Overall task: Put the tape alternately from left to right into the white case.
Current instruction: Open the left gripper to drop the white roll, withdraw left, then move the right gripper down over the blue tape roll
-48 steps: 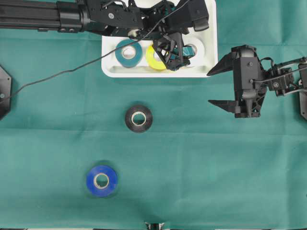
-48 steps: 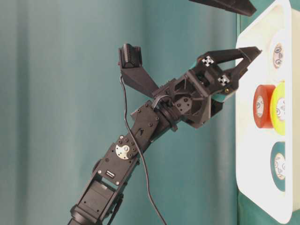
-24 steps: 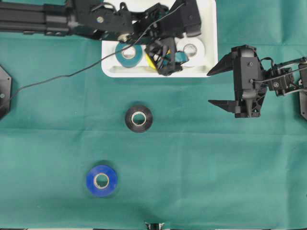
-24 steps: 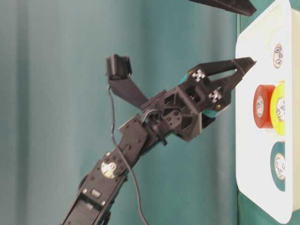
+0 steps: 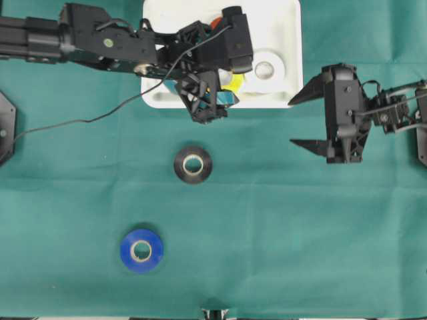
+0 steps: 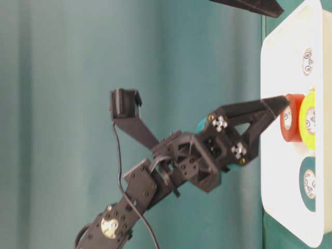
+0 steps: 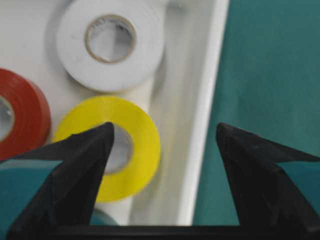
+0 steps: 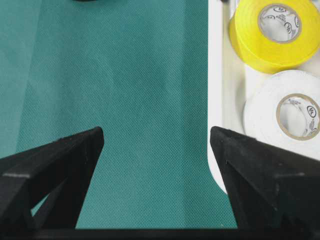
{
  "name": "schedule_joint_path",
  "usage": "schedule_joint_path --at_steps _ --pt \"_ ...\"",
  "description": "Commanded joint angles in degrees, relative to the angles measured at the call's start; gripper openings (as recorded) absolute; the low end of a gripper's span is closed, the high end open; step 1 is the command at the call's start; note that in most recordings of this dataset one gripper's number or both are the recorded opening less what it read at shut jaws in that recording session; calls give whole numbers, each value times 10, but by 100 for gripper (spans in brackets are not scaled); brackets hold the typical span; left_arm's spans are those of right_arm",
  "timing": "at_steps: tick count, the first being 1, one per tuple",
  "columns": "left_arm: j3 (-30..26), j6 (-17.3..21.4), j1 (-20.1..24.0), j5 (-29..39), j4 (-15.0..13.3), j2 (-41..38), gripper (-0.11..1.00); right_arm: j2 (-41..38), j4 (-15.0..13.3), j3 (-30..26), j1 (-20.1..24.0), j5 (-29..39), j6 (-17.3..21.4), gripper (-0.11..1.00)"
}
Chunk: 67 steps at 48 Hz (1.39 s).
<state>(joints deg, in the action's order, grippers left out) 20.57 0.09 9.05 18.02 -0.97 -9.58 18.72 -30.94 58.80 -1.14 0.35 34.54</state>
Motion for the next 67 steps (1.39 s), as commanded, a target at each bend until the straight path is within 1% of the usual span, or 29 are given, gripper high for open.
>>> schedule_joint_path --at_steps 1,12,23,33,43,48,59,67 --pt "6 3 -9 -4 0 34 81 5 0 -6 1 -4 1 75" --pt "49 22 -27 -12 0 67 81 5 1 -5 0 -5 0 75" --pt "111 42 -46 -60 -1 108 81 5 0 -5 1 -4 0 75" --pt "166 44 -49 -112 -2 145 81 5 1 -5 0 -4 0 75" --pt "213 44 -49 -142 -2 175 81 5 1 -5 0 -4 0 75" --pt "225 43 -49 -150 -2 182 81 5 1 -4 0 -4 0 75" --pt "229 44 -49 -159 -3 182 81 5 1 -5 0 -11 0 75" --pt "228 44 -49 -160 -3 179 81 -4 1 -9 2 -34 1 75"
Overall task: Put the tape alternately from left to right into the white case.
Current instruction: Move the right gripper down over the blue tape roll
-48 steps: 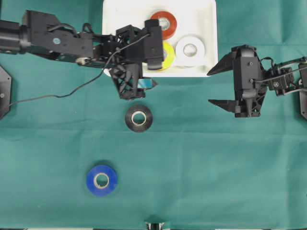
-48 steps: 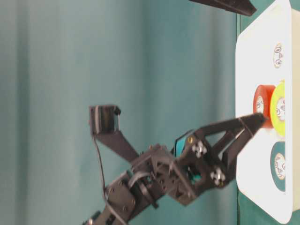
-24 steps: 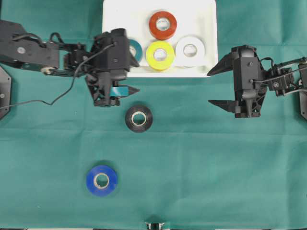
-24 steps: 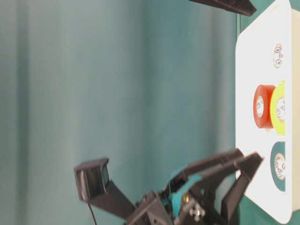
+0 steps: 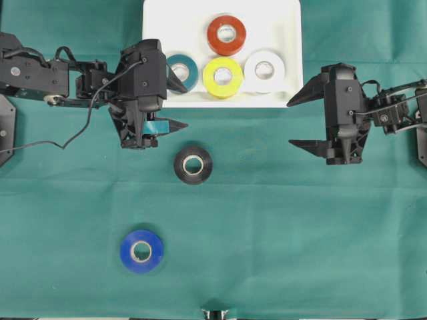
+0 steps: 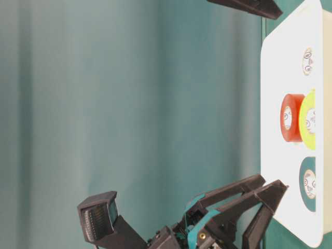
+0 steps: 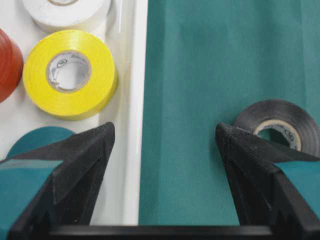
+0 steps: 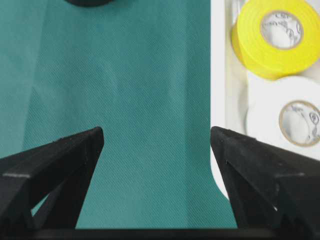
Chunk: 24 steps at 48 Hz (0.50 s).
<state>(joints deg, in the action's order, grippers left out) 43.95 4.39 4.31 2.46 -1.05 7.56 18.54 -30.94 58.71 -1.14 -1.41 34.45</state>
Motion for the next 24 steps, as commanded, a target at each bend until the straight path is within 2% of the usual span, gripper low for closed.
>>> schedule_joint_path --at_steps 1,13,24 --pt "-5 1 -2 -4 -2 8 81 -4 0 -10 2 -20 2 75" --pt "-5 0 -2 -4 -2 7 81 -56 0 -50 33 -40 2 75" --pt "-4 0 -2 -4 -2 4 81 -135 0 -134 72 -38 1 75"
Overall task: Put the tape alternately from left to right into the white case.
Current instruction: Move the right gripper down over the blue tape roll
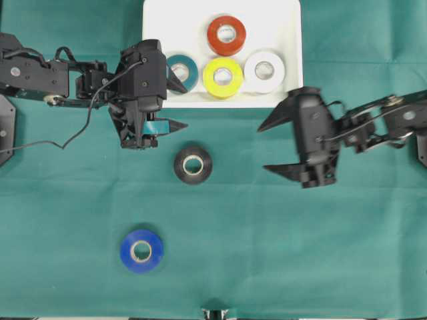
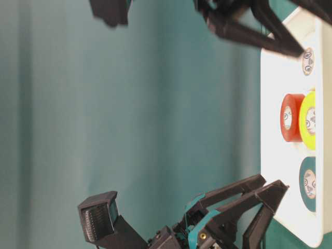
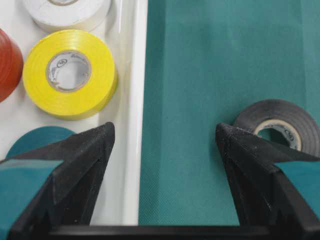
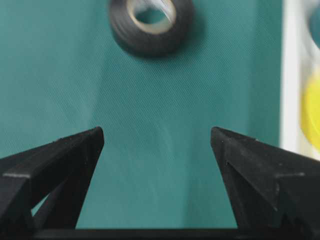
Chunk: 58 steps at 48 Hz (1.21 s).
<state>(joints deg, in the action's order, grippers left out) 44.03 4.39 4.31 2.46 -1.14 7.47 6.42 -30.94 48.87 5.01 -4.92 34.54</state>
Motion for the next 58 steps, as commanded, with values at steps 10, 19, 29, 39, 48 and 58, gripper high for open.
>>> schedule_joint_path --at_steps 10,19,29,39,48,58 --pt "-1 0 -2 -4 -1 5 81 -78 0 -113 37 0 -1 75" --pt "4 1 -2 -4 0 5 81 -125 0 -176 51 0 -1 75" --pt "4 1 -2 -4 -1 5 81 -168 0 -234 63 5 -2 75" --pt "9 1 -2 -13 -1 5 81 -201 0 -279 70 18 1 75" --pt "12 1 -2 -21 -1 5 81 -234 0 -326 84 28 1 75" --pt "13 1 -2 -21 -1 5 81 -274 0 -387 99 33 1 75"
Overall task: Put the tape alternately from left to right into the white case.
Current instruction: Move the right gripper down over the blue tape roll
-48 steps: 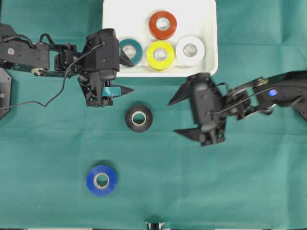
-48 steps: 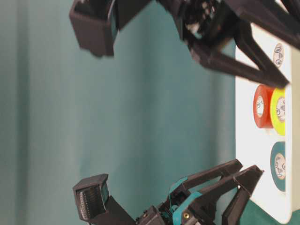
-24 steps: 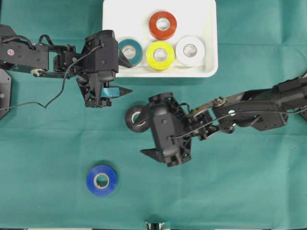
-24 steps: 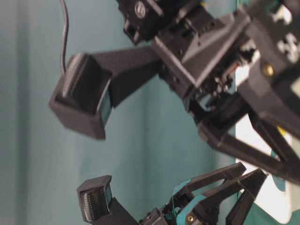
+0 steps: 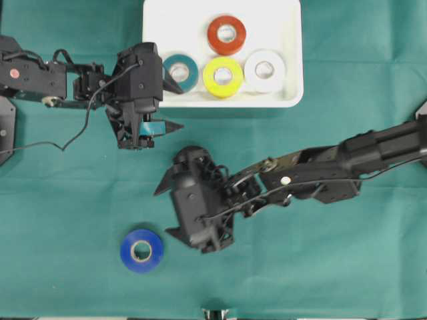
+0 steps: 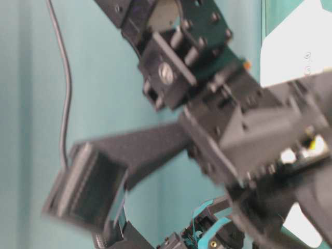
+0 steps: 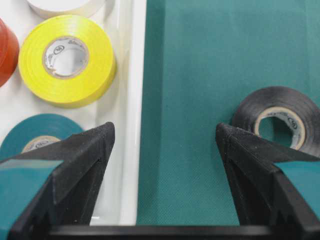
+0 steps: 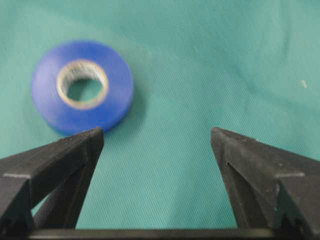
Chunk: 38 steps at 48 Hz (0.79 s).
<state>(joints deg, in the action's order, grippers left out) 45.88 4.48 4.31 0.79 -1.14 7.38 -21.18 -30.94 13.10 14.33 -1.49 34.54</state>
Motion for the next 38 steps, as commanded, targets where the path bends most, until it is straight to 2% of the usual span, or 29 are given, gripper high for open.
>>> schedule_joint_path --at_steps 1,14,22,38 --pt "-5 0 -2 -4 -1 5 81 -2 0 -33 7 -1 1 75" --pt "-2 -3 -2 -4 -1 6 81 -43 1 -83 16 2 3 75" --pt "2 -4 -2 -4 -2 8 81 -51 0 -95 16 17 25 75" --pt "4 -4 -2 -4 -2 7 81 -76 1 -119 17 26 45 75"
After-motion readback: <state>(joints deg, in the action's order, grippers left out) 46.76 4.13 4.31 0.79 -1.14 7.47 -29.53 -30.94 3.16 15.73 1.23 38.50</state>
